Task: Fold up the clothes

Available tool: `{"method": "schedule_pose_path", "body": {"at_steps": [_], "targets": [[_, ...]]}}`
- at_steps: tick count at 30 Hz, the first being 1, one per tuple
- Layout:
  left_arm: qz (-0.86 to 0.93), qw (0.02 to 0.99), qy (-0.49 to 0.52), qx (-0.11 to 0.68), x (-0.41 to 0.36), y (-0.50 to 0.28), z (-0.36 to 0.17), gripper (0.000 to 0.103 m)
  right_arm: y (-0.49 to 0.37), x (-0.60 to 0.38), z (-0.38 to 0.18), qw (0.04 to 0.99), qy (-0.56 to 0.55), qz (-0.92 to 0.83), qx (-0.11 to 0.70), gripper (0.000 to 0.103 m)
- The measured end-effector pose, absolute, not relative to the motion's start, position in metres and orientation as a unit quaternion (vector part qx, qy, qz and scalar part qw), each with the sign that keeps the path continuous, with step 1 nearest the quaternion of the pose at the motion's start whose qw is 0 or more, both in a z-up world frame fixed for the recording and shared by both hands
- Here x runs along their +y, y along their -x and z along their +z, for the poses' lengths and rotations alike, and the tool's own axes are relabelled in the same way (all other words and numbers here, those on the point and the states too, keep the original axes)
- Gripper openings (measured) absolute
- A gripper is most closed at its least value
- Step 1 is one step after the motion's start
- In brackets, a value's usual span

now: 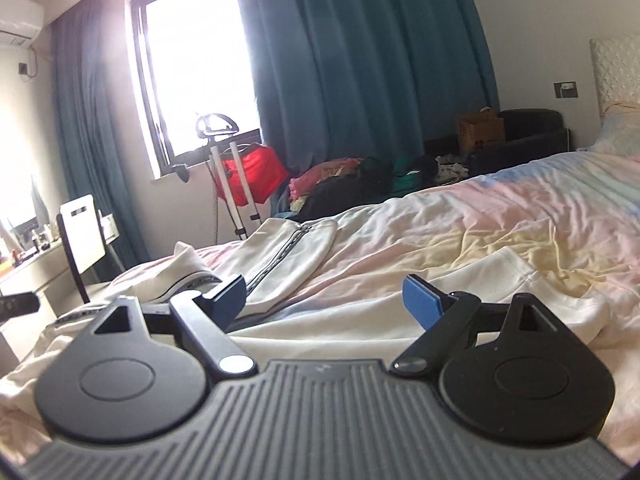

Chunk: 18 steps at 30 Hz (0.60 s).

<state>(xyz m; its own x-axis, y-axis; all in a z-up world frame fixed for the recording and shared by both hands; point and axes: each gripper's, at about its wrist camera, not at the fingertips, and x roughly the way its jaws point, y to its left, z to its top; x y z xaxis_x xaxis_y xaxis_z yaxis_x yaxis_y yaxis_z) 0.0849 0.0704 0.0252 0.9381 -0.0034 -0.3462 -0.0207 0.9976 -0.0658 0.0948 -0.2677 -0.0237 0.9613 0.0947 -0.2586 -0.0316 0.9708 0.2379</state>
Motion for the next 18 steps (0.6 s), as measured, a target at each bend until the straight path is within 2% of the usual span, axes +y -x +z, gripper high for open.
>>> {"method": "schedule_pose_path", "body": {"at_steps": [3, 13, 18], "targets": [[0.004, 0.983, 0.028, 0.184, 0.060, -0.096, 0.016, 0.103, -0.101, -0.257, -0.029, 0.986, -0.096, 0.038, 0.134, 0.086], [0.014, 0.985, 0.025, 0.173, 0.057, -0.140, 0.015, 0.103, -0.122, -0.265, -0.052, 0.976, -0.136, 0.045, 0.165, 0.086], [-0.006, 0.982, 0.036, 0.183, 0.055, -0.162, -0.014, 0.103, -0.137, -0.267, -0.064, 0.970, -0.150, 0.042, 0.184, 0.086]]}}
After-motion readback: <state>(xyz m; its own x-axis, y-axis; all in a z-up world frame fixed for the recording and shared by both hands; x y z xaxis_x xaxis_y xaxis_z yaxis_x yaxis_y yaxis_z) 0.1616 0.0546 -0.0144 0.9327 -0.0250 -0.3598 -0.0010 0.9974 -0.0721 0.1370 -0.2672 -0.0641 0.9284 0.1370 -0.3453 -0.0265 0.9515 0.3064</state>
